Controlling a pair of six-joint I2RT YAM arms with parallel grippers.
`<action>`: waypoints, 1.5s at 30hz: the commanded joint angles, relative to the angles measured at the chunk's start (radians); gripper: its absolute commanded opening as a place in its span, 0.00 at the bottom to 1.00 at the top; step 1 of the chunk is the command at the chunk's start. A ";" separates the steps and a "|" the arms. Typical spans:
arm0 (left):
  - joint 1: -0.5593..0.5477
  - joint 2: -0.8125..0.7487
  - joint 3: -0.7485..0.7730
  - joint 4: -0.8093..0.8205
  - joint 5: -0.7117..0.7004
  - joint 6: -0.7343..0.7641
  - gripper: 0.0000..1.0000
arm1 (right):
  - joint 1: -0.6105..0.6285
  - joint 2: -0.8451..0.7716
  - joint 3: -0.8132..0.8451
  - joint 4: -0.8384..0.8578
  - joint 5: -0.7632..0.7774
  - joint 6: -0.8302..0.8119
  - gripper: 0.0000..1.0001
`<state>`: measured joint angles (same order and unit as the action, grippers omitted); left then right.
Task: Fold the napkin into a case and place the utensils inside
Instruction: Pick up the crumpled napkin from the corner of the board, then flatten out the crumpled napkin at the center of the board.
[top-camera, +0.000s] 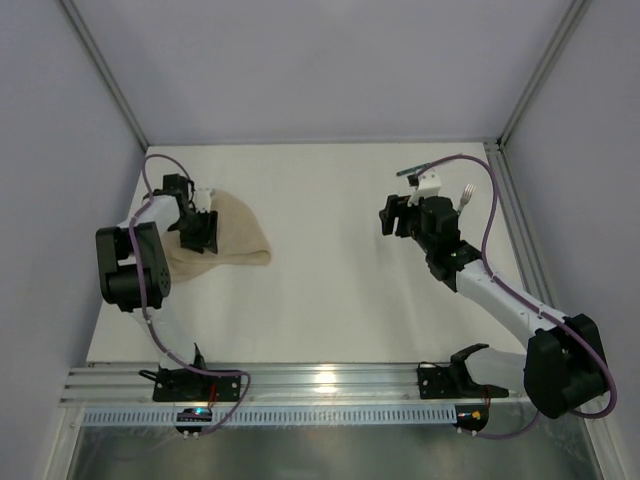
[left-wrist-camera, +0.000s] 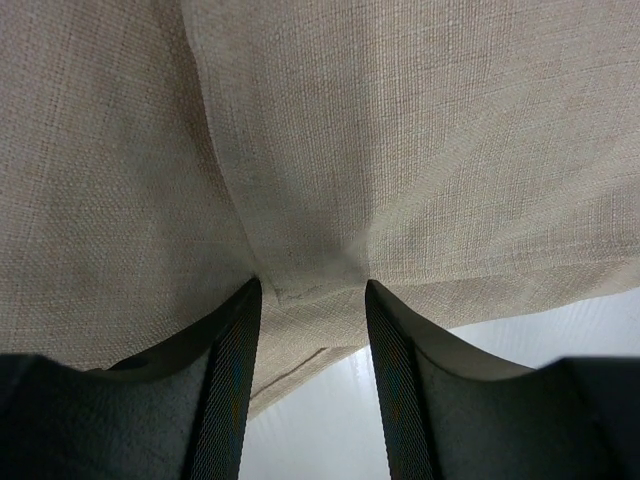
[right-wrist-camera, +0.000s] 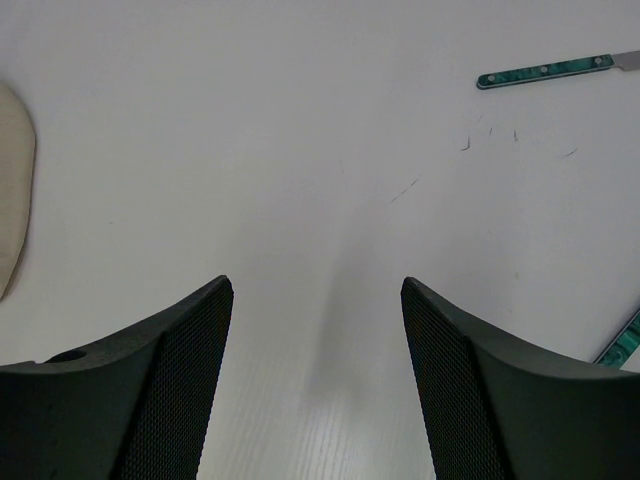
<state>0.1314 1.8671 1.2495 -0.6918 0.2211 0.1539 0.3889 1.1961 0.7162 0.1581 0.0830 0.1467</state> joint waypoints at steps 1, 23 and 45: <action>-0.018 0.013 0.022 0.031 0.003 -0.008 0.48 | 0.005 0.005 0.048 0.011 -0.008 0.005 0.72; -0.050 -0.164 0.091 0.009 0.106 -0.033 0.00 | 0.010 0.023 0.071 -0.011 -0.077 0.013 0.72; -0.273 -0.448 0.476 -0.150 0.261 -0.208 0.00 | 0.412 0.329 0.256 0.403 -0.339 -0.148 0.94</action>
<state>-0.1429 1.4250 1.7134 -0.7929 0.4583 -0.0063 0.7773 1.4925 0.9077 0.3866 -0.1974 -0.0231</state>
